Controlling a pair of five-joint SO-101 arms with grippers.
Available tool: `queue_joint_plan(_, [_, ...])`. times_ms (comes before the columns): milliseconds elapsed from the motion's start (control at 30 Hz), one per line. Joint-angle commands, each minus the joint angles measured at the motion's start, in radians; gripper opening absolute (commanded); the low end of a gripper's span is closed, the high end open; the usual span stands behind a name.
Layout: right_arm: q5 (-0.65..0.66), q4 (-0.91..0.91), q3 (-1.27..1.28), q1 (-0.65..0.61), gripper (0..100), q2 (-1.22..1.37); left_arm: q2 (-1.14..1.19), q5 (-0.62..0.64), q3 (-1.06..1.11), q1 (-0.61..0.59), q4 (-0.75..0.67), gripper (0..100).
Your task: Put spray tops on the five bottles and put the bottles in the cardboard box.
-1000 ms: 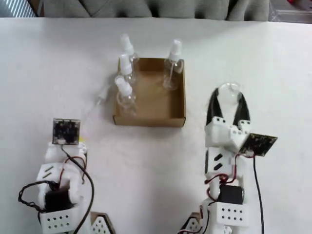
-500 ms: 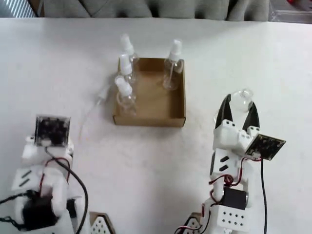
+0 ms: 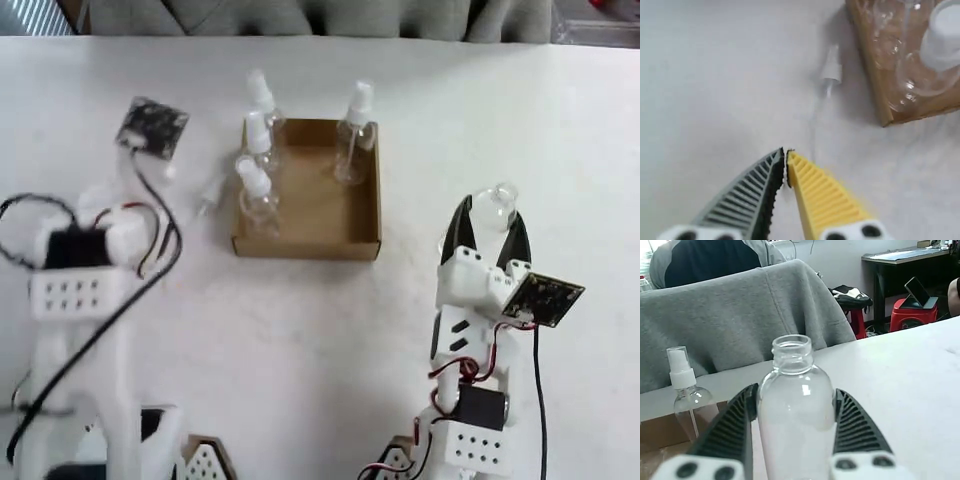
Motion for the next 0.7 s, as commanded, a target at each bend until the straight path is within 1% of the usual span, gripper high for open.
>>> queue_joint_plan(0, [-0.006,0.002,0.009,0.008,1.5,-0.018,0.199,-0.018,-0.183,0.051,-0.003,3])
queue_joint_plan(67, [-0.006,0.002,0.009,0.008,1.5,-0.016,0.298,-0.018,-0.269,0.056,0.0,7])
queue_joint_plan(200, [-0.006,0.002,0.009,0.008,1.5,-0.015,0.467,-0.018,-0.413,0.061,0.0,18])
queue_joint_plan(267, [-0.006,0.002,0.009,0.008,1.5,-0.015,0.544,-0.018,-0.47,0.061,-0.003,20])
queue_joint_plan(667, [-0.006,0.002,0.009,0.007,1.5,-0.013,0.94,-0.018,-0.747,0.059,-0.003,20])
